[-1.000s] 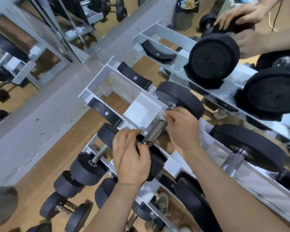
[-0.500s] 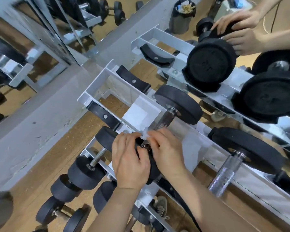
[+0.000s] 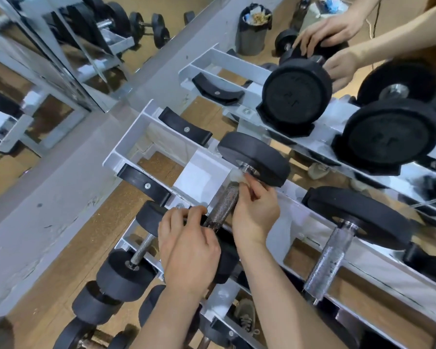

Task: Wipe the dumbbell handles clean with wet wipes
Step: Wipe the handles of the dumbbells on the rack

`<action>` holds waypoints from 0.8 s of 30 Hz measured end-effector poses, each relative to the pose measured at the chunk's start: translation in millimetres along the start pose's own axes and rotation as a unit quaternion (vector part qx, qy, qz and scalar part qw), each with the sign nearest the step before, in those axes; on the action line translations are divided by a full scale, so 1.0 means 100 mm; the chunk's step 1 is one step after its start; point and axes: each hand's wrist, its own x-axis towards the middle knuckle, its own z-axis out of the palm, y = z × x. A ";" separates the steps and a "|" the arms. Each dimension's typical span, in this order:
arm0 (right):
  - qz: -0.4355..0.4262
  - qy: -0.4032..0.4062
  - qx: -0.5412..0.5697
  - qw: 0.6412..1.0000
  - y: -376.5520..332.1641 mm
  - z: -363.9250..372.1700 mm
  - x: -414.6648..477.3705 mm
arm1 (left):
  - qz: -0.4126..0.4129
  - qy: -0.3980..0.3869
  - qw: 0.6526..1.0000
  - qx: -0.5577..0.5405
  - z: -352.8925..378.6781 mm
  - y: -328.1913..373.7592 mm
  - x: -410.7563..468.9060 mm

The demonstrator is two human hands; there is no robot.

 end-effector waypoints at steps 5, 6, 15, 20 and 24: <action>0.200 0.093 0.187 0.957 0.08 0.20 0.11 | -0.015 0.042 0.999 -0.025 0.04 0.02 -0.02; 0.229 0.084 0.234 0.941 0.08 0.21 0.17 | -0.012 0.044 0.999 -0.028 0.04 0.01 -0.02; 0.080 -0.114 -0.027 0.990 0.23 -0.18 -0.18 | -0.001 0.029 0.997 -0.068 0.03 -0.09 0.06; -0.192 -0.121 -0.192 0.955 0.00 -0.30 0.02 | -0.003 0.030 0.997 -0.068 0.03 -0.08 0.04; -0.298 -0.190 -0.302 0.885 -0.03 -0.23 0.03 | 0.002 0.049 0.996 -0.077 0.03 -0.05 0.01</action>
